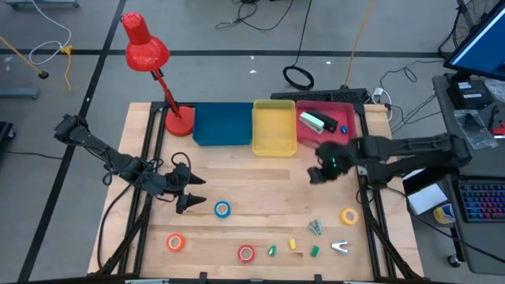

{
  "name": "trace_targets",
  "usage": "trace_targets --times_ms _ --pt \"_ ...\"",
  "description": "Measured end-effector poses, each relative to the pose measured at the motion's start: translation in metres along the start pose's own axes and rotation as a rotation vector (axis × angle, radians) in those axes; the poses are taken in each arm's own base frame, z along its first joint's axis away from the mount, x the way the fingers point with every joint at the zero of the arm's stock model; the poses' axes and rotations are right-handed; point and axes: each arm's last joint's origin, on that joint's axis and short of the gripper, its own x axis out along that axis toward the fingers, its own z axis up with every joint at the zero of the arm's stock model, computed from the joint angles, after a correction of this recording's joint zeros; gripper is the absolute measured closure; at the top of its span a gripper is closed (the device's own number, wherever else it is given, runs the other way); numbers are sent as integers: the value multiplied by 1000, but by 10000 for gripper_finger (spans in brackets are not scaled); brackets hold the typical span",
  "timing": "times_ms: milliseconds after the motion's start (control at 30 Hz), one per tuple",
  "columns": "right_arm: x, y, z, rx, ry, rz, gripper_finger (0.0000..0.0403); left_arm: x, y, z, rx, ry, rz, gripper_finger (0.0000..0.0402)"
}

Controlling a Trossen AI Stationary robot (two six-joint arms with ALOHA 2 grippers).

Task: Pick and place Stapler, Stapler remover, tape
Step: Put the right green stapler into the pink bin

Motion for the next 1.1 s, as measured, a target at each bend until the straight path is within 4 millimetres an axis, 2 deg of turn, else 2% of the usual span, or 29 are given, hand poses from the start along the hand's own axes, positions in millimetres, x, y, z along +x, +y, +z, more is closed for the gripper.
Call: trace_targets --times_ms 233,500,667,900,1100 --pt "20 14 -54 228 104 -32 298 0 0 -1 3 5 5 23" --pt "48 20 -111 485 161 -98 298 0 1 -1 26 11 10 23" --pt "70 21 -142 548 224 -127 298 0 1 -1 41 11 10 23" --pt "106 26 -157 537 252 -110 298 0 1 -1 62 8 20 23" --pt "116 22 -164 523 250 -135 298 0 3 -2 69 20 30 23"
